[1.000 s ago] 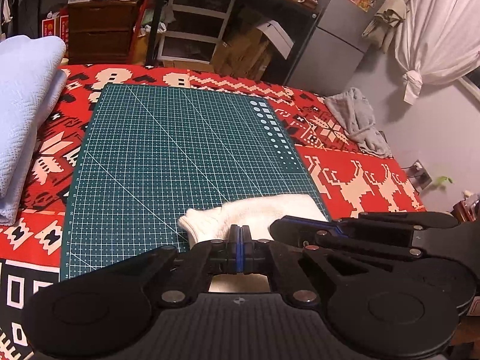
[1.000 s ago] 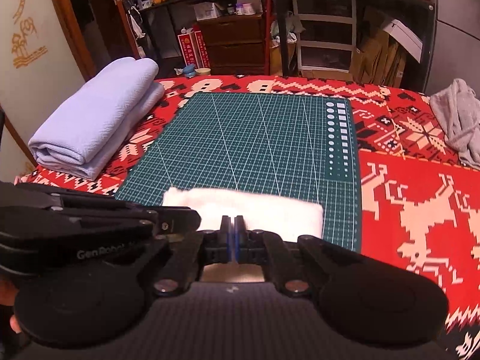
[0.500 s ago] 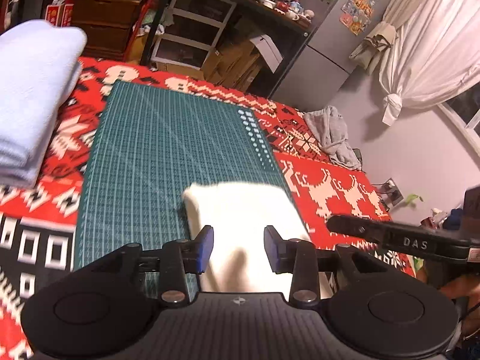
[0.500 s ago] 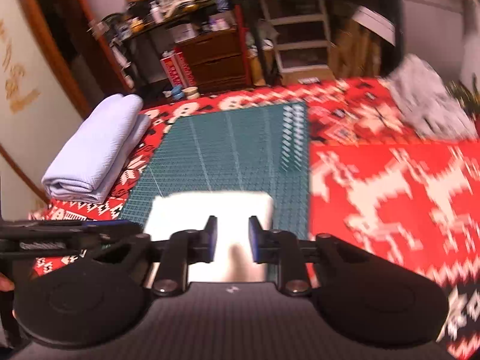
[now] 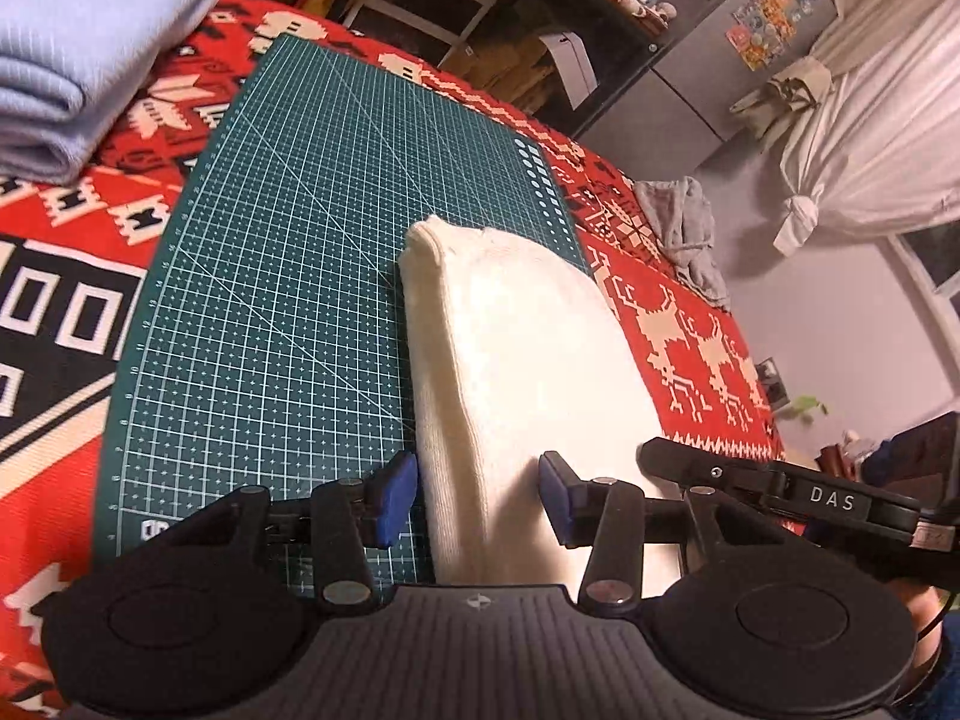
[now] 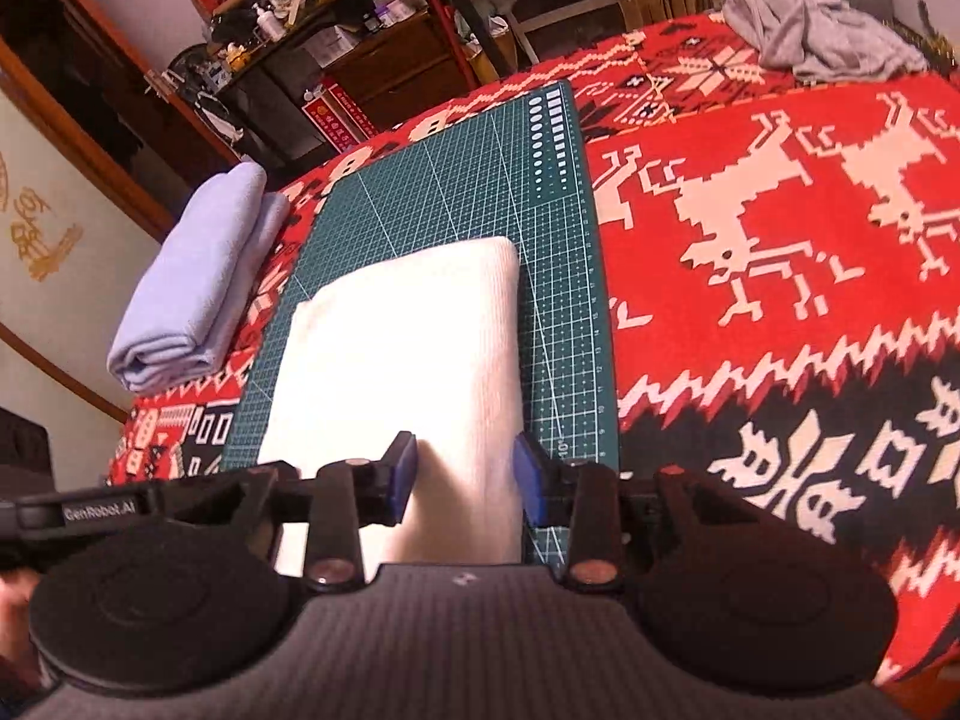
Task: Fold clothes
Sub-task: 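Close both grippers on the end of the folded cream vest, then lift the folded vest with both grippers and carry it over the light blue stack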
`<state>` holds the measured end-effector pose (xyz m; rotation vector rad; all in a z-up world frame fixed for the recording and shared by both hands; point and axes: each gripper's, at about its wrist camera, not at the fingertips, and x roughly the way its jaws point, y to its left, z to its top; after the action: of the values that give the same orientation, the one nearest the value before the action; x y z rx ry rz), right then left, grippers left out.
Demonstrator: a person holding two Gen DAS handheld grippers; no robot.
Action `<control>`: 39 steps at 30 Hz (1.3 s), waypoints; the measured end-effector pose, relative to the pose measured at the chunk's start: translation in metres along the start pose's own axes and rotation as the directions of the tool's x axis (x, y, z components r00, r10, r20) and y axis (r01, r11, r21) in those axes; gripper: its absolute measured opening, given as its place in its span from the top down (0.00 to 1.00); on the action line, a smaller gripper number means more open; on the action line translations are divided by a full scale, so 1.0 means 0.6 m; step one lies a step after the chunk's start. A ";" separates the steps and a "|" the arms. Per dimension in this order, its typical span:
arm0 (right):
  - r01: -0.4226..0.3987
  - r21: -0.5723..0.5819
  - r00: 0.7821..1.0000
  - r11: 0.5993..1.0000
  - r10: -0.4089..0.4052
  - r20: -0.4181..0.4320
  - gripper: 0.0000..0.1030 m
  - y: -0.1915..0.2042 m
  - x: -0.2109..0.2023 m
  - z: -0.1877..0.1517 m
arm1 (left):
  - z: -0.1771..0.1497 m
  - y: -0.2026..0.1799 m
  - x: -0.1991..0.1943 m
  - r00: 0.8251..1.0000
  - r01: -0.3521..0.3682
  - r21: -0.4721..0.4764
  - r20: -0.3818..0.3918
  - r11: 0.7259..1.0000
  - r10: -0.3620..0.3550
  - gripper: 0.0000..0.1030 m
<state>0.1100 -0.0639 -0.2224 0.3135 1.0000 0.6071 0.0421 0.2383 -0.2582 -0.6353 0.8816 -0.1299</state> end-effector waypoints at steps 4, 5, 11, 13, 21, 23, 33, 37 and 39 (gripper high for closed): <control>-0.030 0.043 1.000 0.999 0.030 -0.008 0.59 -0.013 0.018 0.006 | 0.001 0.013 0.010 0.999 0.040 -0.034 -0.004 0.999 -0.040 0.60; -0.038 0.055 0.999 0.998 0.038 -0.010 0.62 -0.015 0.020 0.006 | 0.000 0.018 0.011 0.998 0.056 -0.049 -0.002 0.997 -0.056 0.61; -0.025 0.056 1.000 0.998 0.025 -0.005 0.75 -0.002 0.017 0.006 | -0.009 0.034 0.002 0.993 0.117 -0.096 0.029 0.989 -0.115 0.75; -0.016 0.048 1.000 0.999 0.016 0.001 0.77 0.012 0.011 0.008 | -0.009 0.031 -0.007 0.994 0.109 -0.095 0.036 0.989 -0.106 0.76; -0.066 0.014 0.997 0.998 0.065 0.035 0.80 0.098 -0.004 0.035 | 0.041 0.057 -0.106 0.986 0.115 -0.101 0.135 0.988 -0.101 0.76; -0.090 0.003 0.995 0.996 0.089 0.054 0.80 0.135 0.002 0.053 | 0.073 0.065 -0.141 0.983 0.095 -0.080 0.164 0.992 -0.081 0.76; -0.220 -0.067 0.960 0.973 0.228 0.160 0.80 0.362 0.130 0.216 | 0.312 0.148 -0.282 0.945 -0.096 0.056 0.318 0.994 0.074 0.76; -0.253 -0.067 0.946 0.965 0.261 0.192 0.80 0.420 0.219 0.266 | 0.392 0.202 -0.282 0.936 -0.177 0.072 0.322 0.982 0.145 0.76; -0.263 -0.042 0.947 0.964 0.267 0.180 0.80 0.435 0.270 0.280 | 0.423 0.228 -0.276 0.929 -0.221 0.088 0.321 0.971 0.182 0.76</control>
<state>0.2318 0.2459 -0.1139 0.4849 0.7789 0.8151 0.1068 0.5266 -0.1052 -0.4312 0.6230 0.1006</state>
